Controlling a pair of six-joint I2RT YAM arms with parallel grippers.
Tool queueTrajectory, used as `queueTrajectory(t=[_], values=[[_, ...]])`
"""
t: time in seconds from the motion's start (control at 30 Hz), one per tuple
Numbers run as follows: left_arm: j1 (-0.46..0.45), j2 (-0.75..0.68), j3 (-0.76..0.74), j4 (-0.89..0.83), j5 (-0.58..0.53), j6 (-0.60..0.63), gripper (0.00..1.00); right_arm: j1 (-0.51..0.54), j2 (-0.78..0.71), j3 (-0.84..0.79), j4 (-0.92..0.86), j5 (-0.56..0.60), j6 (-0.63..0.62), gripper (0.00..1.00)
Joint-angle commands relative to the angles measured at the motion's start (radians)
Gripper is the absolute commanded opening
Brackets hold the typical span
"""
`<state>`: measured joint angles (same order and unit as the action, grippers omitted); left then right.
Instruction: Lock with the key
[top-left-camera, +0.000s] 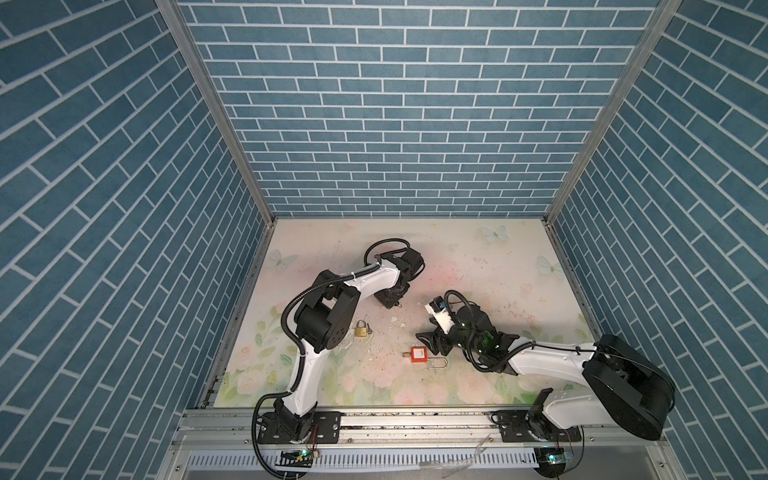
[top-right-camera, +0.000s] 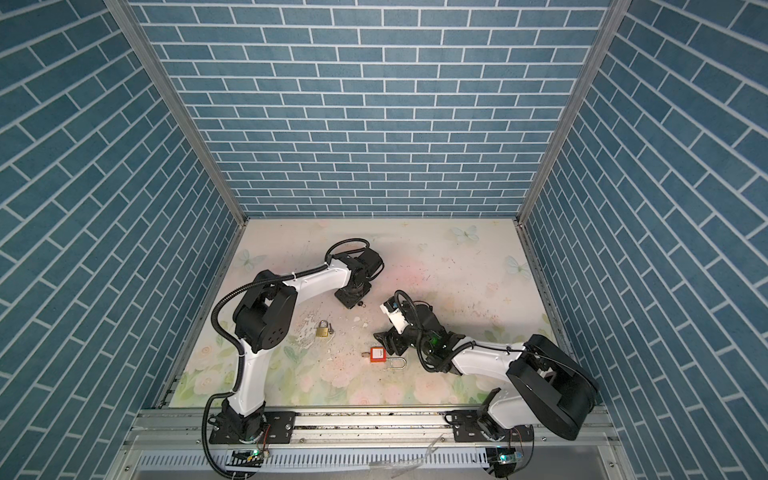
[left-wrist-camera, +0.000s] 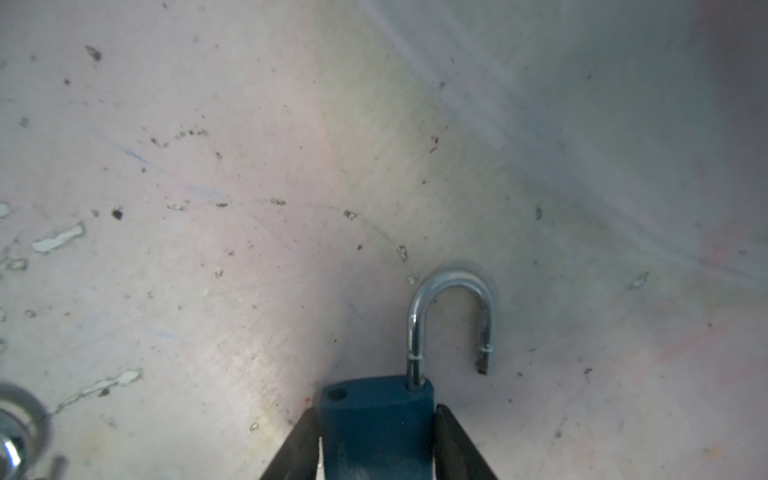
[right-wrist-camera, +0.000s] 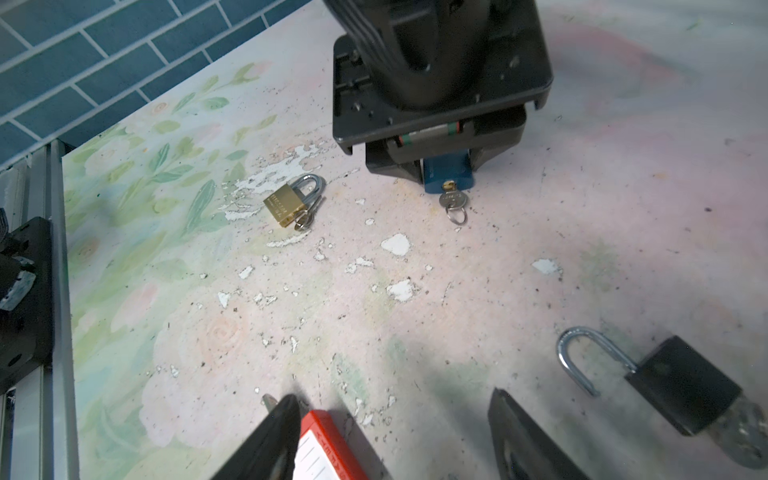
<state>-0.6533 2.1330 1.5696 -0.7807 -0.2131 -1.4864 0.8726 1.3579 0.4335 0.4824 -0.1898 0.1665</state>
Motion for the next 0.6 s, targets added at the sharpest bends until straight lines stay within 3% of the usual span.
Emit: queueTrajectory(t=[0.0,0.13,0.3,0.43,0.57], values=[[0.004,0.065,-0.016,-0.03,0.008,-0.013,0.46,0.004,-0.029,0.016,-0.013,0.029,-0.044,0.72],[0.003,0.074,-0.017,-0.033,0.015,-0.015,0.44,0.005,-0.039,0.016,-0.021,0.037,-0.041,0.72],[0.004,0.064,-0.026,-0.021,0.04,0.002,0.28,0.005,-0.07,0.023,-0.044,0.077,-0.04,0.72],[0.0,-0.006,-0.059,0.034,0.041,0.035,0.06,0.005,-0.139,0.042,-0.093,0.169,-0.023,0.72],[-0.002,-0.093,-0.096,0.122,0.019,0.13,0.03,0.004,-0.229,0.053,-0.12,0.287,0.016,0.72]])
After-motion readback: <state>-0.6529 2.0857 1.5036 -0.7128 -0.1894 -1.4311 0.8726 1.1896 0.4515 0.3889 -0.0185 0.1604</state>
